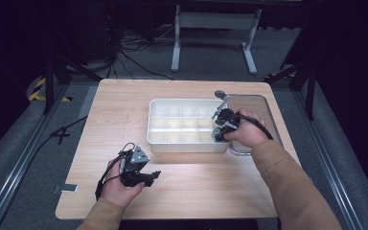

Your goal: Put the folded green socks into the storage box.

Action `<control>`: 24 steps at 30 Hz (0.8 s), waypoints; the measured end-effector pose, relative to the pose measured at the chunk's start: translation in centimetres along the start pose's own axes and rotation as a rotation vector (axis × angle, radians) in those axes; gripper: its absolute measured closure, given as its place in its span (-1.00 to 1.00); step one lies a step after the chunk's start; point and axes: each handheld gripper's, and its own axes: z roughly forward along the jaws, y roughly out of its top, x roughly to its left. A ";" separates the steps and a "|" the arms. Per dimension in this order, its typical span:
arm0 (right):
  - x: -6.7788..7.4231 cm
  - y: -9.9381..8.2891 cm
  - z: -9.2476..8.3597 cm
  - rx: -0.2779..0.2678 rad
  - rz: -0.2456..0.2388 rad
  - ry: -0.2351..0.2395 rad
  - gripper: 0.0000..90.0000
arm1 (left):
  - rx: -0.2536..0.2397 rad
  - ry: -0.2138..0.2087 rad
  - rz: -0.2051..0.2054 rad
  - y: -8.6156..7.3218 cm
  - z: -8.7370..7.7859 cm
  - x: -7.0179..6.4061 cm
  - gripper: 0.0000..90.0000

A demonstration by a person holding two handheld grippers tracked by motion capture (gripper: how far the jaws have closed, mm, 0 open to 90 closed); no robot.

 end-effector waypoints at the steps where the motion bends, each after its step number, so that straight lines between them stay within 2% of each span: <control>1: 0.1 -0.1 0.6 0.012 -0.019 -0.007 0.60 | 0.001 0.000 0.000 0.0 0.0 0.0 -0.16; 3: 0.2 -0.3 1.7 0.014 -0.026 -0.003 0.63 | 0.005 -0.003 0.002 0.0 0.0 0.0 -0.16; 5: -0.1 -0.3 1.7 0.008 0.008 0.013 0.63 | 0.000 -0.003 0.000 0.0 0.0 0.0 -0.16; 11: -0.3 -0.9 0.9 -0.036 0.034 0.036 0.50 | 0.003 0.000 -0.003 0.0 -0.1 0.0 -0.16; 12: -0.3 -1.1 0.5 -0.055 0.048 0.036 0.46 | 0.003 0.001 -0.003 0.0 0.0 0.0 -0.16; 13: -0.4 -1.5 -0.4 -0.100 0.071 0.036 0.39 | 0.003 0.001 -0.002 0.0 0.0 0.0 -0.16; 16: -0.5 -1.9 -1.3 -0.133 0.085 0.025 0.36 | 0.003 0.001 -0.002 0.1 0.0 0.1 -0.16; 18: -0.5 -2.4 -2.3 -0.170 0.100 0.015 0.35 | 0.005 0.008 0.004 0.0 -0.1 0.1 -0.16; 19: -0.4 -3.1 -3.4 -0.218 0.121 0.002 0.32 | 0.002 0.007 0.003 -0.1 -0.1 0.2 -0.14; 20: -0.4 -3.1 -3.4 -0.218 0.121 0.002 0.32 | 0.003 0.014 0.002 0.0 -0.1 0.2 -0.14; 21: -0.4 -3.3 -3.7 -0.236 0.125 -0.005 0.31 | 0.007 0.010 -0.016 0.0 -0.2 0.2 -0.12; 24: -0.2 -4.8 -5.5 -0.327 0.153 -0.019 0.25 | -0.004 0.020 -0.023 0.2 -0.5 0.6 -0.11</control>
